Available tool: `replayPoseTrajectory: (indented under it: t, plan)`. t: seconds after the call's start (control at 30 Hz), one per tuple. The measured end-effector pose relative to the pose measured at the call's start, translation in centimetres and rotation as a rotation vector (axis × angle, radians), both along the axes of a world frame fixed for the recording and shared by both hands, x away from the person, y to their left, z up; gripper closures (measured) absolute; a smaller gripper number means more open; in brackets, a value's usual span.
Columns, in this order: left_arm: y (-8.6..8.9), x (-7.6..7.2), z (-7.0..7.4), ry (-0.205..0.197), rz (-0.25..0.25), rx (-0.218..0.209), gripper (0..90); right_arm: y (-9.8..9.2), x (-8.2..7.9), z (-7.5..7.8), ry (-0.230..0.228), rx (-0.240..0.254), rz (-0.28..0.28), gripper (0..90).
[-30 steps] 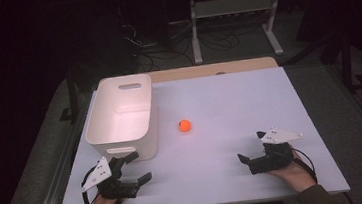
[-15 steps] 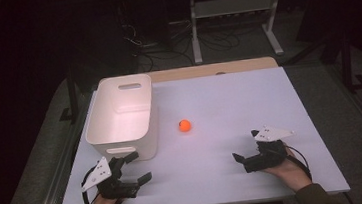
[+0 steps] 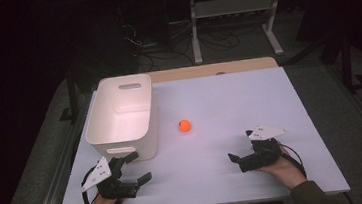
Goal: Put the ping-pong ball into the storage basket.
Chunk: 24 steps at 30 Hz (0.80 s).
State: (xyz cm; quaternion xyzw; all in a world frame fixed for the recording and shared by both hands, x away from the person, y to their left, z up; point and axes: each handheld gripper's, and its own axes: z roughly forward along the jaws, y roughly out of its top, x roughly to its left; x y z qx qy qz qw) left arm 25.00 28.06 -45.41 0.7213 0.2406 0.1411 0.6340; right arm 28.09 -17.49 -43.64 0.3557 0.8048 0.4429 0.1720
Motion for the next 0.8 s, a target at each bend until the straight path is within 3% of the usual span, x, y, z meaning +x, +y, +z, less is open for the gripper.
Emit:
replayPoseTrajectory:
  t: [0.33, 0.8]
  plan:
    - [0.1, 0.0, 0.0, 0.000, 0.000, -0.010, 13.7, 0.6, 0.5, 0.3, 0.017, -0.003, 0.013, 0.0]
    - [0.1, 0.0, 0.0, 0.000, 0.000, -0.011, 13.7, 1.1, 1.3, 0.7, 0.004, -0.006, 0.030, 0.0]
